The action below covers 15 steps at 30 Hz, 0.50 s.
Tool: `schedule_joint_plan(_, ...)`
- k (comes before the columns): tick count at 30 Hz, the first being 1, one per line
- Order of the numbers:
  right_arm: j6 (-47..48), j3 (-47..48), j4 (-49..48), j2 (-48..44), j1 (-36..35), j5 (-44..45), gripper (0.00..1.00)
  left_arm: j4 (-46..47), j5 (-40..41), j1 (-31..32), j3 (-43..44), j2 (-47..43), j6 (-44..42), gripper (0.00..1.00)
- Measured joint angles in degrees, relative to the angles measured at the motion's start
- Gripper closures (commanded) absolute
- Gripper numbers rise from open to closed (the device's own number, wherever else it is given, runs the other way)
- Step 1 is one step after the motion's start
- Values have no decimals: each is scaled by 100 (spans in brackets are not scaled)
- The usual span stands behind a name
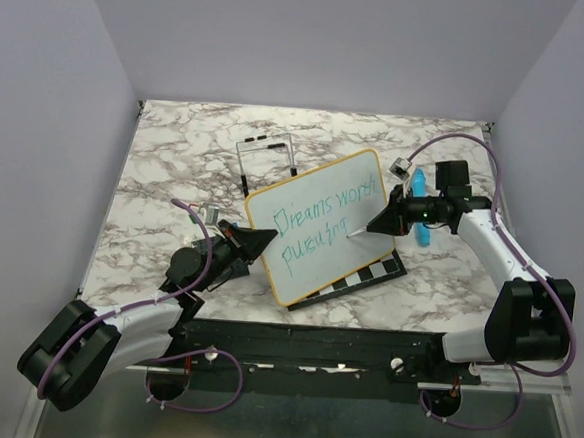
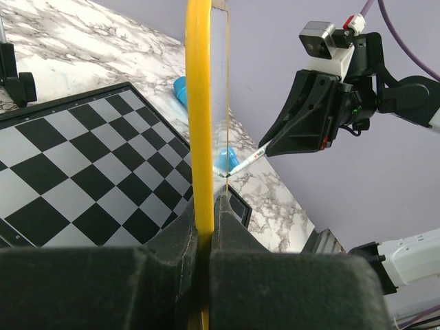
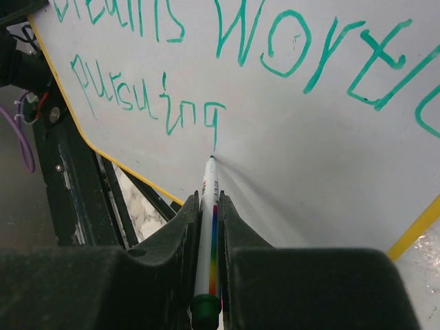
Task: Write a sentence on the whiteboard
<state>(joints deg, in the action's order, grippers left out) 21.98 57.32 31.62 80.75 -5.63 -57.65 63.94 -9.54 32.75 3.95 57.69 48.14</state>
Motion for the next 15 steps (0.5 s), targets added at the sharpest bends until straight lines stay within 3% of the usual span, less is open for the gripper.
schedule_joint_plan(15,-72,-31,94,76,-341,-4,99,4,0,0,0,0,-2,100)
